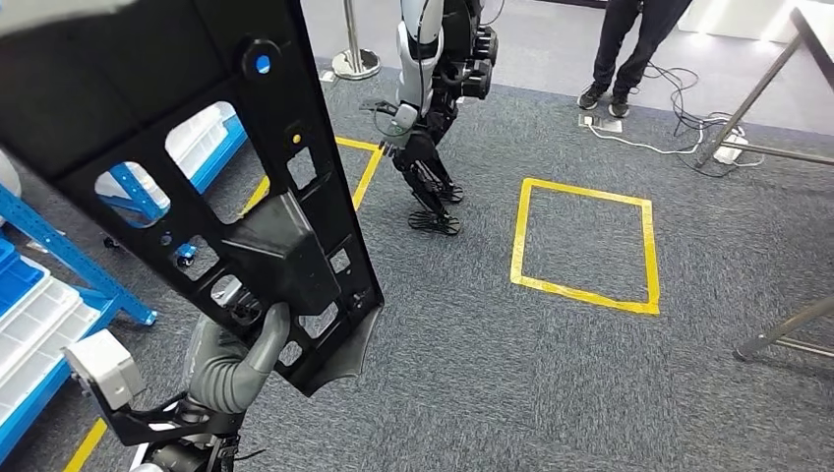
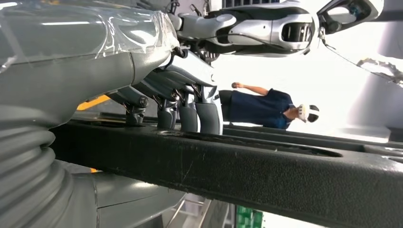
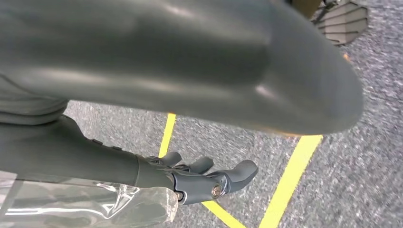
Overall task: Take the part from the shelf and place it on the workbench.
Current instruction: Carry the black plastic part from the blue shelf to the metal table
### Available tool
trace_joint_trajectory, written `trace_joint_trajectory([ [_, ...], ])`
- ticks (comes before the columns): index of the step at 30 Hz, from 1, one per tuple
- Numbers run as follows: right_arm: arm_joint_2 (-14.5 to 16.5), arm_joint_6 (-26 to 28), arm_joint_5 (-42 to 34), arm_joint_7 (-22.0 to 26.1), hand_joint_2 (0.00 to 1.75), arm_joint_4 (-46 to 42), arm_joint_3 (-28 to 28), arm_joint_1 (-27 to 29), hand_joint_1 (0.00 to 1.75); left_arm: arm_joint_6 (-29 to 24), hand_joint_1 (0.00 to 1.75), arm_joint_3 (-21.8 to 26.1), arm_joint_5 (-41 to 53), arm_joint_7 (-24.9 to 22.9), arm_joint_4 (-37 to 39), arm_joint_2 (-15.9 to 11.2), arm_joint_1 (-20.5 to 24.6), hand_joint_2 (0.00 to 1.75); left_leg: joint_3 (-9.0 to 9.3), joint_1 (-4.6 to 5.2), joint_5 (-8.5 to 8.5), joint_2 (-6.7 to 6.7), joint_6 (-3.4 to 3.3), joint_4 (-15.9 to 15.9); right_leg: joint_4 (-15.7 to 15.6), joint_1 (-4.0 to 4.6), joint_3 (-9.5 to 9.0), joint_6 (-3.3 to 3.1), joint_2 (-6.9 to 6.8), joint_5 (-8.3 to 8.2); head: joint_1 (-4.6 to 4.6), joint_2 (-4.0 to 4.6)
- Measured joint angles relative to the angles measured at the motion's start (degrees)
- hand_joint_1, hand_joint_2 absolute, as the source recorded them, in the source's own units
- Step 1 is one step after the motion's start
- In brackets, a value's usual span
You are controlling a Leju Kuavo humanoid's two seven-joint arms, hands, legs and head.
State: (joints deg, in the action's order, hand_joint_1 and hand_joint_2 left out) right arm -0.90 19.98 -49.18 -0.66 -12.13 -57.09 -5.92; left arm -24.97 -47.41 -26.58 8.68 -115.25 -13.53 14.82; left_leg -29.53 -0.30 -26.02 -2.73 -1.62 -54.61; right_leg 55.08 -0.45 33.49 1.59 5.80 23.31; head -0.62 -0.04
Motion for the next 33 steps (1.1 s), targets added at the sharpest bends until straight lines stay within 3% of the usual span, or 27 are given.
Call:
trace_joint_trajectory([
  [2,-0.1,0.0,-0.1,0.0,0.0,0.0,-0.4,0.2,0.0,0.0,1.75,0.0,0.0,-0.1,0.0,0.0,0.4,1.75,0.18,-0.06,0.4,0.89,-0.77,0.3,0.6,-0.02,0.43,0.58,-0.18,0.45,-0.05,0.0],
  [3,-0.1,-0.2,-0.3,-0.1,0.0,0.0,-0.5,0.2,0.0,0.1,1.75,0.0,0.0,-0.1,0.0,0.0,0.6,1.75,0.28,-0.17,0.61,1.45,-1.11,0.5,2.5,0.02,1.34,0.82,-1.14,1.69,-0.15,0.0],
  [6,0.0,-0.7,-1.5,-0.3,0.0,0.0,-0.7,0.0,0.0,0.7,1.75,-0.3,0.0,0.0,0.0,0.1,1.1,1.75,0.23,-0.01,0.69,3.27,-1.59,0.6,14.4,0.07,6.84,1.32,-4.45,7.45,-0.43,0.0],
  [7,0.0,-0.8,-1.9,-0.3,0.0,0.0,-0.7,0.0,0.0,1.0,1.75,-0.4,-0.2,0.0,0.0,0.2,1.1,1.75,0.21,0.08,0.65,3.89,-1.65,0.6,17.2,0.03,8.15,1.4,-4.8,8.25,-0.43,0.0],
  [8,0.0,-0.9,-2.1,-0.3,0.0,0.0,-0.7,0.0,0.0,1.3,1.75,-0.6,-0.3,0.1,0.1,0.3,1.3,1.75,0.2,0.14,0.61,4.5,-1.69,0.5,17.9,0.01,8.4,1.41,-4.99,8.0,-0.43,0.0],
  [9,0.0,-1.0,-2.3,-0.2,0.0,0.0,-0.7,0.1,0.0,1.5,1.75,-0.9,-0.3,0.3,0.2,0.6,1.7,1.75,0.22,0.18,0.58,4.99,-1.7,0.5,15.8,0.0,7.25,1.35,-5.15,6.62,-0.43,0.0],
  [12,-0.3,-1.5,-2.8,0.0,0.0,0.0,-0.7,-0.1,0.0,2.3,1.75,-1.9,-0.3,1.1,0.7,1.7,3.0,1.75,0.35,0.52,0.34,6.19,-1.39,0.5,3.1,0.49,0.32,0.65,-7.53,1.86,-0.41,0.0],
  [14,-0.5,-1.6,-2.9,0.5,0.0,0.0,-0.7,-0.2,0.0,2.6,1.75,-2.4,-0.3,1.6,0.9,2.1,3.5,1.75,0.35,0.82,0.16,7.06,-0.97,0.5,-0.4,0.98,-1.24,0.09,-8.27,1.23,-0.38,0.0],
  [16,-0.5,-1.7,-2.9,0.8,0.0,0.0,-0.7,-0.1,0.0,2.7,1.75,-2.8,-0.2,1.7,1.2,2.3,3.8,1.75,0.31,0.8,-0.09,7.7,-0.53,0.4,-0.6,0.84,-1.05,-0.38,-7.23,0.96,-0.36,0.0],
  [18,-0.6,-1.7,-2.9,0.8,0.0,0.0,-0.7,0.0,0.0,2.8,1.75,-3.1,-0.2,1.8,1.4,2.5,4.2,1.75,-0.71,0.57,-1.9,6.23,-0.02,-2.1,-0.8,0.43,-1.12,-0.97,-6.33,0.66,-0.26,0.0],
  [20,-0.6,-1.7,-2.9,0.8,0.0,0.0,-0.7,-0.1,0.0,2.8,1.75,-3.5,-0.2,1.9,1.6,2.6,4.3,1.75,-4.03,0.23,-5.68,4.05,0.41,-9.6,-0.9,0.26,-1.09,-1.33,-5.35,0.51,-0.14,0.0],
  [21,-0.7,-1.8,-2.9,0.9,0.0,0.0,-0.7,-0.2,0.0,2.8,1.75,-3.6,-0.2,1.9,1.7,2.6,4.2,1.75,-6.1,0.1,-7.34,3.62,0.59,-13.9,-0.9,0.27,-1.06,-1.39,-4.81,0.48,-0.12,0.0],
  [22,-0.7,-1.8,-2.9,0.9,0.0,0.0,-0.7,-0.2,0.0,2.8,1.75,-3.8,-0.2,1.9,1.9,2.6,4.2,1.75,-7.69,-0.03,-8.18,3.41,0.75,-17.1,-0.9,0.24,-1.03,-1.4,-4.21,0.47,-0.11,0.0],
  [23,-0.7,-1.8,-2.9,1.0,0.0,0.0,-0.7,-0.1,0.0,2.8,1.75,-3.9,-0.2,1.9,2.0,2.6,4.2,1.75,-8.32,-0.16,-7.93,3.35,0.9,-18.1,-0.9,0.19,-1.05,-1.38,-3.59,0.46,-0.1,0.0],
  [24,-0.7,-1.8,-2.8,1.2,0.0,0.0,-0.7,0.0,0.0,2.8,1.75,-4.1,-0.2,1.9,2.1,2.6,4.2,1.75,-7.9,-0.32,-6.64,3.3,1.03,-16.8,-0.8,0.11,-1.09,-1.35,-2.97,0.45,-0.1,0.0],
  [25,-0.7,-1.8,-2.8,1.4,0.0,0.0,-0.7,0.0,0.0,2.9,1.75,-4.3,-0.2,2.0,2.2,2.6,4.2,1.75,-6.41,-0.54,-4.5,3.0,1.21,-13.3,-0.7,0.0,-1.14,-1.26,-2.32,0.46,-0.1,0.0],
  [26,-0.7,-1.8,-2.8,1.6,0.0,0.0,-0.7,0.0,0.0,3.0,1.75,-4.4,-0.2,2.1,2.3,2.6,4.3,1.75,-4.53,-0.86,-2.36,2.08,1.38,-8.8,-0.6,-0.1,-1.12,-1.07,-1.71,0.51,-0.1,0.0],
  [28,-0.7,-1.8,-2.7,1.9,0.0,0.0,-0.7,-0.1,0.0,3.3,1.75,-4.7,-0.2,2.4,2.4,2.7,4.6,1.75,-1.73,-1.23,0.12,0.07,1.44,-2.2,-0.1,-0.06,-0.7,-0.43,-0.58,0.58,-0.11,0.0],
  [29,-0.7,-1.8,-2.6,1.8,0.0,0.0,-0.7,-0.1,0.0,3.4,1.75,-4.8,-0.2,2.5,2.4,2.7,4.6,1.75,-1.3,-1.22,0.31,-0.54,1.25,-1.0,0.0,-0.06,-0.4,-0.06,-0.1,0.52,-0.14,0.0],
  [32,-0.8,-1.9,-2.5,1.0,0.0,0.0,-0.7,0.2,0.0,3.6,1.75,-4.9,-0.2,2.6,2.5,2.9,4.9,1.75,-1.25,-0.79,0.58,0.28,0.08,-0.7,-0.2,-0.45,0.13,0.84,0.87,0.15,-0.21,0.0],
  [33,-0.7,-2.0,-2.5,0.6,0.0,0.0,-0.8,0.3,0.0,3.7,1.75,-4.9,-0.2,2.6,2.5,3.0,5.1,1.75,-1.18,-0.77,0.74,0.76,-0.34,-0.6,0.6,-0.45,0.5,1.04,-0.22,0.64,-0.27,0.0],
])
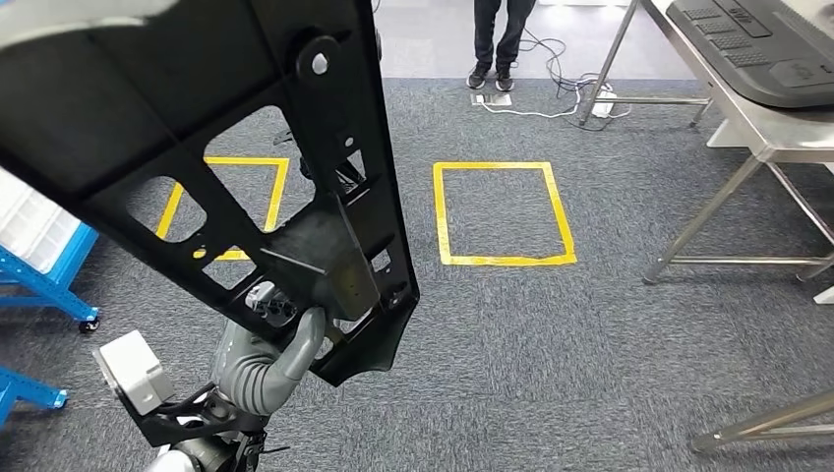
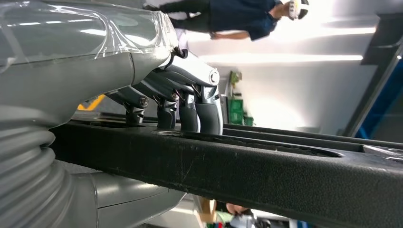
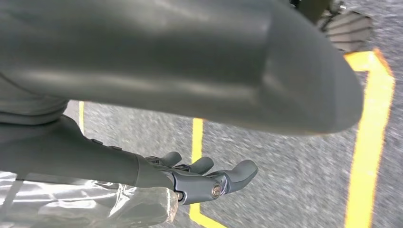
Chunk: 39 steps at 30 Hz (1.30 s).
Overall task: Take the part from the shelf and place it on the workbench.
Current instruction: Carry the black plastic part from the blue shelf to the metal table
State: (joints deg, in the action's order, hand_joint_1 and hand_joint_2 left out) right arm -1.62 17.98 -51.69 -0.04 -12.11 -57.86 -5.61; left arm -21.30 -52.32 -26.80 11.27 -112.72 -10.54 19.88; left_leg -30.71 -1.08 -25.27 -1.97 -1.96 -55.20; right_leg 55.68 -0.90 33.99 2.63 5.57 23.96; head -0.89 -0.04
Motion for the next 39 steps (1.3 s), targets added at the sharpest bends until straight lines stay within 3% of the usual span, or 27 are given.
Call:
trace_joint_trajectory([
  [1,0.0,-0.1,0.0,-0.4,0.0,0.0,0.0,0.0,0.0,0.1,1.75,0.0,0.0,0.0,0.0,0.1,0.1,1.75,0.06,-0.02,0.13,0.54,-0.38,0.1,1.9,0.05,0.85,0.13,-1.35,1.12,-0.07,0.0],
  [3,0.2,-0.4,0.1,-0.8,0.0,0.0,-0.1,-0.1,0.0,0.2,1.75,-0.1,0.0,0.1,0.2,0.3,0.3,1.75,0.04,0.17,0.19,1.82,-0.84,0.2,9.2,0.23,4.17,0.27,-4.3,4.89,-0.22,0.0],
  [5,0.3,-0.5,0.1,-0.9,0.0,0.0,-0.3,-0.2,0.0,0.4,1.75,-0.3,0.0,0.1,0.5,0.3,0.3,1.75,-0.02,0.43,0.13,3.1,-1.0,0.2,15.9,0.21,7.34,0.29,-4.65,7.35,-0.22,0.0],
  [6,0.4,-0.5,0.2,-0.9,0.0,0.0,-0.4,-0.2,0.0,0.5,1.75,-0.4,-0.1,0.1,0.7,0.3,0.4,1.75,-0.02,0.53,0.1,3.68,-1.02,0.2,16.6,0.21,7.62,0.26,-4.67,7.16,-0.22,0.0],
  [7,0.4,-0.6,0.2,-0.9,0.0,0.0,-0.5,-0.2,0.0,0.6,1.75,-0.5,-0.1,0.0,0.9,0.3,0.5,1.75,0.0,0.6,0.07,4.18,-1.03,0.2,14.7,0.22,6.57,0.18,-4.78,5.9,-0.22,0.0],
  [8,0.4,-0.6,0.2,-0.9,0.0,0.0,-0.5,-0.1,0.0,0.6,1.75,-0.5,-0.1,0.0,1.0,0.3,0.6,1.75,0.05,0.67,0.03,4.63,-0.99,0.2,10.9,0.26,4.48,0.04,-5.23,4.06,-0.22,0.0],
  [10,0.4,-0.6,0.3,-0.9,0.0,0.0,-0.6,-0.2,0.0,0.7,1.75,-0.6,-0.2,0.0,1.2,0.4,0.9,1.75,0.13,0.98,-0.11,5.4,-0.76,0.1,2.8,0.64,0.25,-0.35,-7.21,1.39,-0.2,0.0],
  [11,0.4,-0.6,0.4,-0.8,0.0,0.0,-0.6,-0.3,0.0,0.8,1.75,-0.6,-0.2,-0.1,1.3,0.5,1.0,1.75,0.13,1.14,-0.19,5.7,-0.57,0.1,0.5,0.86,-0.83,-0.57,-7.9,0.86,-0.17,0.0],
  [12,0.5,-0.6,0.5,-0.8,0.0,0.0,-0.6,-0.4,0.0,0.8,1.75,-0.7,-0.2,-0.1,1.4,0.5,1.1,1.75,0.13,1.24,-0.25,6.02,-0.35,0.1,-0.2,1.06,-1.08,-0.74,-8.1,0.86,-0.13,0.0],
  [14,0.6,-0.7,0.7,-0.7,0.0,0.0,-0.7,-0.4,0.0,0.9,1.75,-0.9,-0.3,-0.4,1.7,0.5,1.2,1.75,0.06,1.24,-0.53,6.69,0.21,0.0,-0.3,1.11,-0.93,-1.12,-7.11,0.63,-0.08,0.0],
  [16,0.6,-0.6,1.0,-0.6,0.0,0.0,-0.9,-0.4,0.0,0.9,1.75,-0.9,-0.7,-0.8,1.9,0.5,1.4,1.75,-0.78,1.01,-2.08,5.99,0.78,-2.0,-0.4,0.96,-0.97,-1.58,-6.29,0.43,-0.02,0.0],
  [19,0.7,-0.3,1.6,0.0,0.0,0.0,-1.2,-0.4,0.0,0.7,1.75,-0.5,-2.0,-1.4,2.0,0.2,1.7,1.75,-5.87,0.8,-7.12,3.4,1.14,-13.0,-0.5,0.85,-0.87,-2.13,-5.03,0.24,0.12,0.0],
  [20,0.8,-0.2,1.8,0.2,0.0,0.0,-1.2,-0.4,0.0,0.7,1.75,-0.3,-2.3,-1.6,2.0,0.0,1.7,1.75,-7.58,0.79,-8.08,3.01,1.16,-16.3,-0.5,0.86,-0.82,-2.19,-4.49,0.2,0.13,0.0],
  [21,0.8,-0.1,1.9,0.3,0.0,0.0,-1.3,-0.4,0.0,0.7,1.75,-0.1,-2.6,-1.8,2.0,-0.3,1.6,1.75,-8.38,0.78,-7.97,2.78,1.17,-17.7,-0.4,0.84,-0.81,-2.22,-3.86,0.18,0.14,0.0],
  [22,1.0,0.0,2.1,0.6,0.0,0.0,-1.5,-0.4,0.0,0.7,1.75,0.2,-2.8,-1.9,2.0,-0.6,1.6,1.75,-8.03,0.76,-6.8,2.61,1.15,-16.7,-0.4,0.8,-0.86,-2.23,-3.21,0.16,0.15,0.0],
  [23,1.1,0.1,2.3,0.8,0.0,0.0,-1.7,-0.3,0.0,0.7,1.75,0.5,-2.9,-1.9,2.0,-0.9,1.7,1.75,-6.52,0.7,-4.81,2.29,1.1,-13.4,-0.4,0.75,-0.96,-2.2,-2.56,0.15,0.15,0.0],
  [25,1.2,0.3,2.7,1.2,0.0,0.0,-2.0,-0.4,0.0,0.7,1.75,0.9,-2.8,-2.1,2.0,-1.4,1.8,1.75,-2.59,0.44,-1.26,0.41,0.95,-5.0,-0.3,0.76,-0.99,-1.98,-1.33,0.17,0.15,0.0],
  [27,1.2,0.3,2.4,1.2,0.0,0.0,-2.2,-0.4,0.0,0.7,1.75,1.3,-2.5,-2.3,1.9,-1.7,1.9,1.75,-0.78,0.4,-0.15,-1.04,0.61,-0.9,-0.1,0.79,-0.6,-1.45,-0.37,0.01,0.09,0.0],
  [29,1.1,0.1,1.3,1.2,0.0,0.0,-2.2,-0.2,0.0,0.7,1.75,1.6,-2.3,-2.5,1.8,-1.9,2.0,1.75,-0.8,0.62,0.04,-0.57,-0.03,-0.6,-0.2,0.62,-0.19,-0.91,0.34,-0.22,0.02,0.0],
  [31,1.0,0.0,0.3,1.2,0.0,0.0,-2.2,0.0,0.0,0.7,1.75,1.8,-2.4,-2.5,1.8,-2.0,2.2,1.75,-0.79,0.62,0.32,0.26,-0.72,-0.4,1.4,0.61,0.61,-0.53,-1.18,0.87,-0.03,0.0],
  [32,1.0,-0.1,0.1,1.2,0.0,0.0,-2.2,0.0,0.0,0.7,1.75,1.9,-2.4,-2.5,1.8,-2.0,2.3,1.75,-0.8,0.58,0.41,0.77,-0.99,-0.3,4.0,0.65,1.74,-0.36,-2.48,2.36,-0.09,0.0],
  [34,1.0,-0.3,0.0,1.2,0.0,0.0,-2.2,-0.1,0.0,0.7,1.75,2.1,-2.5,-2.4,1.8,-2.1,2.3,1.75,-0.84,0.74,0.38,1.91,-1.33,-0.3,12.0,0.68,5.4,-0.06,-4.53,6.33,-0.2,0.0],
  [36,1.0,-0.4,0.1,1.1,0.0,0.0,-2.2,-0.2,0.0,0.7,1.75,2.1,-2.6,-2.4,1.8,-2.2,2.2,1.75,-0.86,0.95,0.3,3.13,-1.48,-0.3,18.0,0.62,8.24,0.01,-4.81,8.27,-0.2,0.0],
  [37,1.0,-0.4,0.1,1.1,0.0,0.0,-2.2,-0.2,0.0,0.7,1.75,2.1,-2.6,-2.4,1.8,-2.3,2.2,1.75,-0.83,1.06,0.25,3.7,-1.53,-0.3,17.9,0.63,8.1,-0.07,-4.82,7.63,-0.2,0.0],
  [39,1.0,-0.4,0.1,0.9,0.0,0.0,-2.2,-0.2,0.0,0.7,1.75,2.1,-2.6,-2.3,1.8,-2.3,2.2,1.75,-0.66,1.22,0.12,4.65,-1.56,-0.3,10.8,0.8,4.34,-0.51,-5.6,3.85,-0.2,0.0],
])
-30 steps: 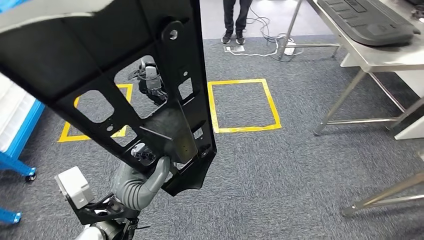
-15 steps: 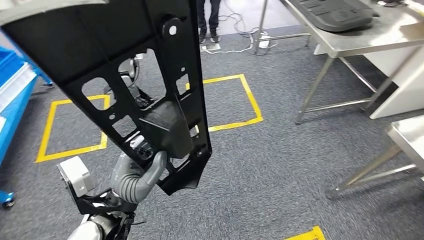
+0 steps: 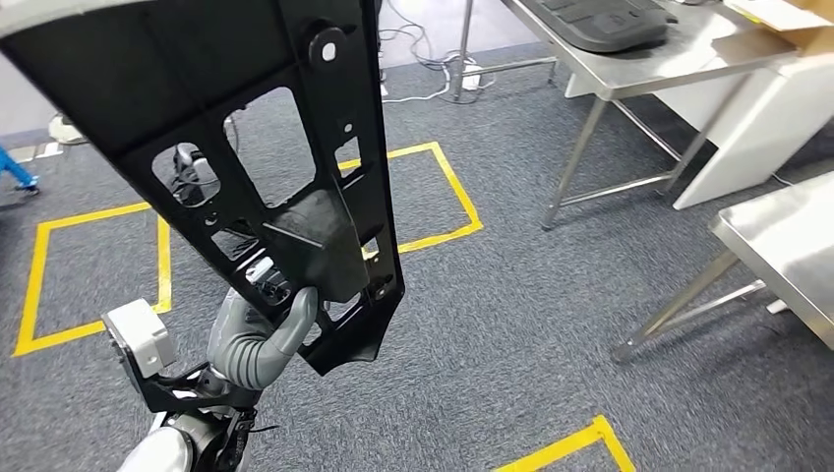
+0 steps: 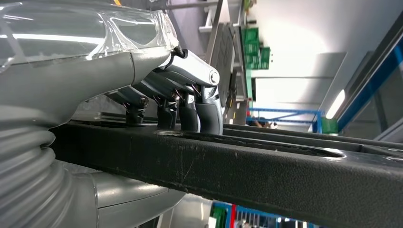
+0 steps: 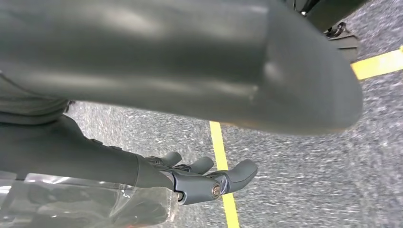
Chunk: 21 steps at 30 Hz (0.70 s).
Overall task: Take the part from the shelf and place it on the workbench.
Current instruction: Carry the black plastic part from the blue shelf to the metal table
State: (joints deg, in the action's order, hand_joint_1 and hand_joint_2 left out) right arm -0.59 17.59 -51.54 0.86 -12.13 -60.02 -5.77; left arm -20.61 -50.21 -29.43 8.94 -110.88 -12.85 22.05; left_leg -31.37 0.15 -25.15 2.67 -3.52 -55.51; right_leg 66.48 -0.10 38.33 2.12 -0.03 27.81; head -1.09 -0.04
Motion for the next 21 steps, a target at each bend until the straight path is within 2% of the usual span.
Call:
trace_joint_trajectory([
  [2,0.0,0.0,0.1,-0.1,0.0,0.0,0.0,-0.1,0.0,0.0,1.75,0.1,0.1,0.0,0.0,-0.1,0.1,1.75,0.13,0.31,-0.22,0.77,0.21,-0.1,-8.2,0.62,-4.26,-0.58,-2.12,-2.59,0.01,0.0],
  [3,-0.1,0.0,0.1,-0.2,0.0,0.0,0.0,-0.2,0.0,-0.1,1.75,0.3,0.1,0.0,0.0,-0.1,0.1,1.75,0.14,0.43,-0.32,1.16,0.38,-0.1,-10.2,0.91,-5.24,-0.81,-2.86,-2.95,0.01,0.0],
  [4,-0.1,0.0,0.1,-0.4,0.0,0.0,0.0,-0.3,0.0,-0.3,1.75,0.4,0.2,-0.2,0.0,-0.2,0.2,1.75,0.16,0.52,-0.43,1.58,0.56,-0.1,-10.9,1.14,-5.45,-0.93,-2.97,-2.83,0.02,0.0],
  [5,-0.1,0.0,0.0,-0.5,0.0,0.0,0.0,-0.3,0.0,-0.5,1.75,0.5,0.3,-0.4,0.0,-0.2,0.3,1.75,0.22,0.52,-0.52,1.99,0.78,-0.1,-11.0,1.19,-5.37,-1.11,-2.46,-2.96,0.04,0.0],
  [6,0.0,0.0,-0.1,-0.7,0.0,0.0,0.0,-0.2,0.0,-0.7,1.75,0.7,0.4,-0.7,0.0,-0.3,0.3,1.75,0.21,0.41,-0.75,2.07,1.04,-0.3,-11.2,1.05,-5.46,-1.32,-2.01,-3.1,0.04,0.0],
  [7,0.0,0.0,-0.2,-0.7,0.0,0.0,0.0,-0.1,0.0,-0.8,1.75,0.7,0.6,-1.0,0.0,-0.3,0.4,1.75,-0.1,0.31,-1.38,1.47,1.35,-1.1,-11.4,0.89,-5.56,-1.56,-1.55,-3.25,0.07,0.0],
  [8,0.0,0.0,-0.2,-0.8,0.0,0.0,0.0,-0.1,0.0,-0.9,1.75,0.8,0.6,-1.2,0.0,-0.4,0.5,1.75,-0.82,0.22,-2.41,0.6,1.65,-2.8,-11.6,0.72,-5.67,-1.77,-1.16,-3.39,0.1,0.0],
  [9,0.1,0.0,-0.2,-0.8,0.0,0.0,0.0,-0.2,0.0,-0.9,1.75,0.8,0.7,-1.4,-0.1,-0.5,0.6,1.75,-2.33,0.05,-4.1,-0.51,1.92,-6.1,-11.7,0.54,-5.74,-1.94,-0.69,-3.5,0.13,0.0],
  [11,0.1,-0.1,-0.2,-0.9,0.0,0.0,0.0,-0.3,0.0,-0.9,1.75,0.8,1.0,-1.8,-0.1,-0.7,0.4,1.75,-6.33,-0.14,-7.52,-1.74,2.34,-14.4,-11.6,0.45,-5.71,-2.08,0.45,-3.56,0.19,0.0],
  [12,0.2,-0.2,-0.1,-0.9,0.0,0.0,0.0,-0.3,0.0,-0.9,1.75,0.8,1.0,-2.0,-0.1,-0.8,0.3,1.75,-7.93,-0.27,-8.35,-1.94,2.53,-17.5,-11.6,0.38,-5.71,-2.12,1.14,-3.58,0.21,0.0],
  [13,0.3,-0.3,0.0,-1.0,0.0,0.0,0.0,-0.2,0.0,-0.8,1.75,0.8,1.1,-2.1,-0.1,-0.9,0.2,1.75,-8.35,-0.4,-7.88,-2.01,2.69,-18.0,-11.6,0.28,-5.73,-2.11,1.83,-3.59,0.22,0.0],
  [14,0.4,-0.3,0.0,-1.0,0.0,0.0,0.0,-0.2,0.0,-0.8,1.75,0.8,1.1,-2.3,-0.1,-1.0,0.2,1.75,-7.56,-0.58,-6.36,-2.14,2.89,-16.1,-11.5,0.14,-5.78,-2.05,2.53,-3.57,0.23,0.0],
  [15,0.4,-0.3,-0.1,-1.1,0.0,0.0,0.0,-0.2,0.0,-0.8,1.75,0.8,1.2,-2.7,-0.1,-1.0,0.3,1.75,-5.75,-0.85,-4.15,-2.57,3.13,-12.1,-11.4,-0.04,-5.81,-1.92,3.24,-3.52,0.23,0.0],
  [17,0.5,-0.4,-0.4,-1.3,0.0,0.0,0.0,-0.2,0.0,-0.5,1.75,0.7,1.3,-3.6,-0.1,-1.2,0.9,1.75,-1.92,-1.45,-0.97,-4.65,3.41,-3.9,-11.0,-0.15,-5.58,-1.36,4.55,-3.33,0.27,0.0],
  [18,0.5,-0.4,-0.7,-1.4,0.0,0.0,0.0,-0.2,0.0,-0.3,1.75,0.7,1.3,-4.0,-0.1,-1.2,1.2,1.75,-0.9,-1.59,-0.32,-5.47,3.28,-1.6,-10.8,-0.15,-5.34,-0.99,5.06,-3.32,0.29,0.0],
  [19,0.5,-0.4,-1.1,-1.4,0.0,0.0,0.0,-0.2,0.0,0.0,1.75,0.6,1.3,-4.4,-0.1,-1.2,1.6,1.75,-0.57,-1.51,-0.28,-5.89,2.97,-0.8,-10.7,-0.15,-5.07,-0.65,5.53,-3.38,0.3,0.0],
  [21,0.5,-0.4,-2.1,-1.3,0.0,0.0,0.0,0.0,0.0,0.6,1.75,0.3,1.0,-5.0,0.0,-1.2,2.6,1.75,-0.61,-1.2,-0.04,-5.07,2.05,-0.7,-10.8,-0.41,-4.73,-0.07,6.01,-3.54,0.29,0.0],
])
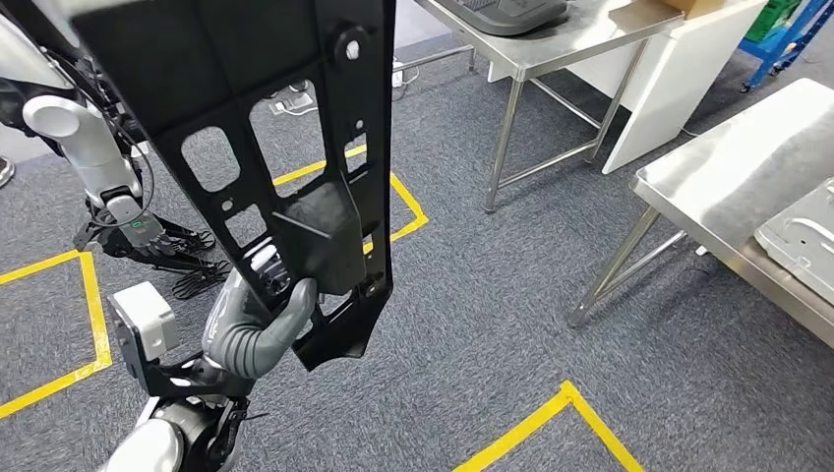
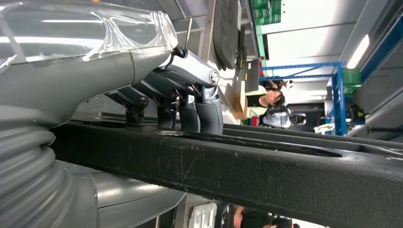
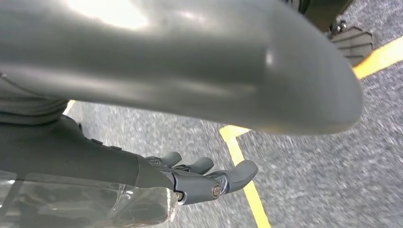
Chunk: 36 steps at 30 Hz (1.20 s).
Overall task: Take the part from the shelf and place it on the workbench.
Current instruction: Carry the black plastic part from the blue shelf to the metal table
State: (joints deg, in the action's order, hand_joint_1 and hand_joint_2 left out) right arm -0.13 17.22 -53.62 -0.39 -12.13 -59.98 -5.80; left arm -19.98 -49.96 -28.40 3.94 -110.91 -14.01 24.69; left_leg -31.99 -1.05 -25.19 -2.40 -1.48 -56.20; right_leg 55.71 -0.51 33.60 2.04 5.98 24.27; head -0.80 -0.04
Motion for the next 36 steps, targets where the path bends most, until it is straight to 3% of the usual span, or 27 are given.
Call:
trace_joint_trajectory([
  [2,0.0,-0.1,-1.3,0.5,0.0,0.0,0.2,0.1,0.0,1.3,1.75,-0.6,-1.1,-0.2,0.5,0.5,1.8,1.75,0.06,0.0,0.2,0.92,-0.78,0.2,2.1,0.02,1.02,0.48,-1.71,1.27,-0.12,0.0],
  [4,0.1,-0.4,-2.1,1.0,0.0,0.0,0.5,0.0,0.0,2.9,1.75,-1.6,-2.9,0.1,2.0,1.7,4.0,1.75,0.08,0.07,0.22,1.93,-1.33,0.3,8.6,0.12,4.09,0.81,-4.15,4.49,-0.3,0.0],
  [6,0.2,-0.6,-2.3,1.3,0.0,0.0,0.8,-0.1,0.0,3.9,1.75,-2.7,-3.9,0.7,3.8,3.0,5.1,1.75,0.1,0.35,0.11,3.23,-1.64,0.3,15.3,0.02,7.62,0.91,-4.8,6.99,-0.38,0.0],
  [7,0.3,-0.6,-2.2,1.5,0.0,0.0,0.9,-0.1,0.0,4.2,1.75,-3.2,-4.0,0.9,4.5,3.4,5.3,1.75,0.12,0.47,0.04,3.92,-1.71,0.2,16.4,0.02,8.28,0.85,-4.88,6.89,-0.39,0.0],
  [8,0.4,-0.6,-2.2,1.6,0.0,0.0,1.0,0.0,0.0,4.3,1.75,-3.6,-4.1,1.1,5.1,3.7,5.6,1.75,0.16,0.59,-0.03,4.57,-1.74,0.2,15.3,0.04,7.86,0.73,-4.98,5.84,-0.4,0.0],
  [9,0.5,-0.6,-2.2,1.7,0.0,0.0,1.1,0.0,0.0,4.5,1.75,-4.0,-4.1,1.2,5.5,3.9,5.9,1.75,0.23,0.68,-0.12,5.14,-1.72,0.2,12.2,0.1,6.37,0.53,-5.32,4.05,-0.4,0.0],
  [10,0.5,-0.5,-2.2,1.7,0.0,0.0,1.1,0.1,0.0,4.6,1.75,-4.2,-4.1,1.3,5.8,4.1,6.3,1.75,0.34,0.75,-0.22,5.64,-1.65,0.2,8.1,0.27,4.26,0.24,-6.28,2.2,-0.4,0.0],
  [12,0.5,-0.4,-2.0,1.8,0.0,0.0,1.2,0.0,0.0,5.0,1.75,-4.6,-4.7,1.4,6.0,4.3,7.0,1.75,0.47,1.02,-0.47,6.46,-1.28,0.2,1.9,0.96,1.19,-0.39,-8.12,0.2,-0.4,0.0],
  [14,0.5,-0.3,-2.0,1.8,0.0,0.0,1.2,0.0,0.0,5.6,1.75,-4.9,-6.0,1.6,6.3,4.6,7.3,1.75,0.55,1.21,-0.63,7.24,-0.81,0.3,0.4,1.51,0.7,-0.82,-8.31,0.11,-0.38,0.0],
  [16,0.5,-0.2,-2.1,1.8,0.0,0.0,1.2,0.1,0.0,6.2,1.75,-5.3,-7.1,2.0,6.5,4.9,7.4,1.75,0.5,1.17,-1.06,7.14,-0.2,0.1,0.1,1.17,0.63,-1.28,-7.36,-0.15,-0.36,0.0],
  [18,0.4,-0.2,-2.1,1.8,0.0,0.0,1.2,0.0,0.0,6.7,1.75,-5.6,-7.4,2.3,6.8,5.1,7.5,1.75,-1.1,0.97,-3.08,5.33,0.32,-3.5,-0.2,0.74,0.42,-1.86,-6.49,-0.4,-0.27,0.0],
  [20,0.4,-0.2,-2.1,1.8,0.0,0.0,1.3,-0.1,0.0,6.8,1.75,-6.1,-7.5,2.5,7.2,5.1,7.5,1.75,-4.92,0.79,-6.37,3.63,0.58,-11.3,-0.2,0.71,0.41,-2.18,-5.45,-0.42,-0.16,0.0],
  [22,0.4,-0.2,-2.1,1.7,0.0,0.0,1.3,-0.1,0.0,6.9,1.75,-6.5,-7.6,2.7,7.6,5.1,7.4,1.75,-8.07,0.76,-7.64,3.13,0.66,-16.8,-0.2,0.75,0.38,-2.23,-4.12,-0.43,-0.14,0.0],
  [23,0.4,-0.2,-2.1,1.7,0.0,0.0,1.3,-0.1,0.0,6.9,1.75,-6.6,-7.5,2.8,7.8,5.2,7.4,1.75,-8.15,0.76,-6.68,3.03,0.62,-16.4,-0.2,0.76,0.32,-2.23,-3.42,-0.43,-0.14,0.0],
  [24,0.4,-0.2,-2.1,1.6,0.0,0.0,1.3,0.0,0.0,6.9,1.75,-6.7,-7.4,3.0,8.0,5.2,7.4,1.75,-7.11,0.76,-4.8,2.81,0.5,-13.7,-0.2,0.77,0.22,-2.22,-2.7,-0.43,-0.14,0.0],
  [26,0.4,-0.1,-1.9,1.6,0.0,0.0,1.3,0.0,0.0,6.9,1.75,-6.9,-7.0,3.3,8.3,5.3,7.6,1.75,-3.32,0.71,-0.7,0.84,0.02,-5.2,-0.1,0.82,0.12,-2.13,-1.4,-0.42,-0.14,0.0],
  [27,0.4,-0.1,-1.8,1.6,0.0,0.0,1.3,-0.1,0.0,6.9,1.75,-7.0,-6.8,3.3,8.3,5.3,7.6,1.75,-1.86,0.67,0.46,-0.2,-0.18,-1.9,-0.1,0.82,0.2,-2.0,-0.86,-0.42,-0.14,0.0],
  [29,0.4,0.0,-1.7,1.5,0.0,0.0,1.4,0.0,0.0,6.9,1.75,-7.2,-6.8,3.4,8.6,5.4,7.7,1.75,-0.75,0.8,0.86,-1.19,-0.49,0.6,-0.1,0.61,0.53,-1.52,-0.03,-0.5,-0.14,0.0],
  [30,0.4,0.0,-1.6,1.5,0.0,0.0,1.4,0.1,0.0,6.9,1.75,-7.4,-6.8,3.5,8.7,5.5,7.7,1.75,-0.64,0.84,0.99,-0.74,-0.66,0.8,-0.1,0.53,0.64,-1.19,0.39,-0.55,-0.13,0.0],
  [31,0.3,0.0,-1.6,1.4,0.0,0.0,1.4,0.2,0.0,6.9,1.75,-7.5,-6.8,3.5,8.8,5.6,7.7,1.75,-0.45,0.83,1.12,-0.3,-0.92,1.0,0.1,0.47,0.7,-0.88,0.18,-0.43,-0.12,0.0],
  [33,0.3,0.1,-1.6,1.3,0.0,0.0,1.4,0.3,0.0,6.8,1.75,-7.7,-6.7,3.5,9.0,5.9,7.8,1.75,0.05,0.54,1.31,0.78,-1.42,1.5,2.5,0.61,1.68,-0.29,-1.99,1.16,-0.29,0.0],
  [35,0.4,0.1,-1.5,1.3,0.0,0.0,1.4,0.1,0.0,6.8,1.75,-7.9,-6.6,3.6,9.3,6.0,7.6,1.75,0.36,0.42,1.24,2.06,-1.64,1.7,9.2,0.36,4.96,0.25,-4.53,4.51,-0.46,0.0],
  [36,0.4,0.1,-1.4,1.3,0.0,0.0,1.4,0.1,0.0,6.7,1.75,-8.0,-6.6,3.6,9.4,6.0,7.3,1.75,0.41,0.41,1.18,2.72,-1.66,1.7,12.9,0.11,6.9,0.51,-4.91,5.87,-0.47,0.0],
])
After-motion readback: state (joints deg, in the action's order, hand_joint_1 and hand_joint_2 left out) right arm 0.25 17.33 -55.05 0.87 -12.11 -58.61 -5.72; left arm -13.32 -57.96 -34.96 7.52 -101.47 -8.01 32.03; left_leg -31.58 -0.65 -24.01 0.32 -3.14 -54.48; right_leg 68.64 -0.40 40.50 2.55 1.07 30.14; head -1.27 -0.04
